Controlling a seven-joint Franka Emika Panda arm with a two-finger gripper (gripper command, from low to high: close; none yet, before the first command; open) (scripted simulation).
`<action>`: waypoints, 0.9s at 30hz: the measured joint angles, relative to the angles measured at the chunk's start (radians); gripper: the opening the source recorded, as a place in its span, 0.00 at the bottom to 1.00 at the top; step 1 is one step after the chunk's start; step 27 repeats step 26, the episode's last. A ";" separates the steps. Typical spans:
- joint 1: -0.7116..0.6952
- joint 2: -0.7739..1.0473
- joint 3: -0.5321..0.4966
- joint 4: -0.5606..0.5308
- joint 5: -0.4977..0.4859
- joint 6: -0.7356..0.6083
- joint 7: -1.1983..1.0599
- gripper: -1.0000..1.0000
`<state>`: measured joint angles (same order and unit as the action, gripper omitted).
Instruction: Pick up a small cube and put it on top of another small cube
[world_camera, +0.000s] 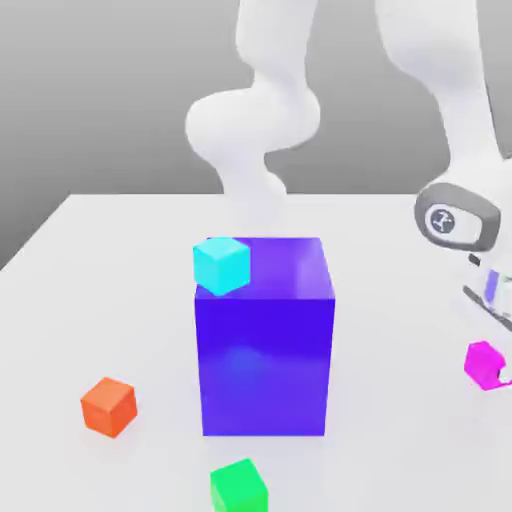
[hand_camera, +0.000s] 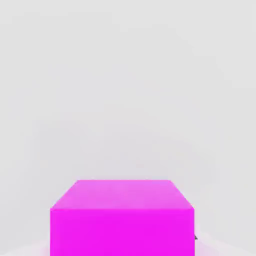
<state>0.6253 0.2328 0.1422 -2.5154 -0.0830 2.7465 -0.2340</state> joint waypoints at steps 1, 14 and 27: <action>-0.031 -0.001 -0.015 0.016 0.009 -0.017 -0.038 0.00; -0.422 -0.040 -0.265 0.127 0.107 -0.163 -0.304 0.00; -0.499 0.083 -0.291 0.095 0.199 -0.017 -0.284 1.00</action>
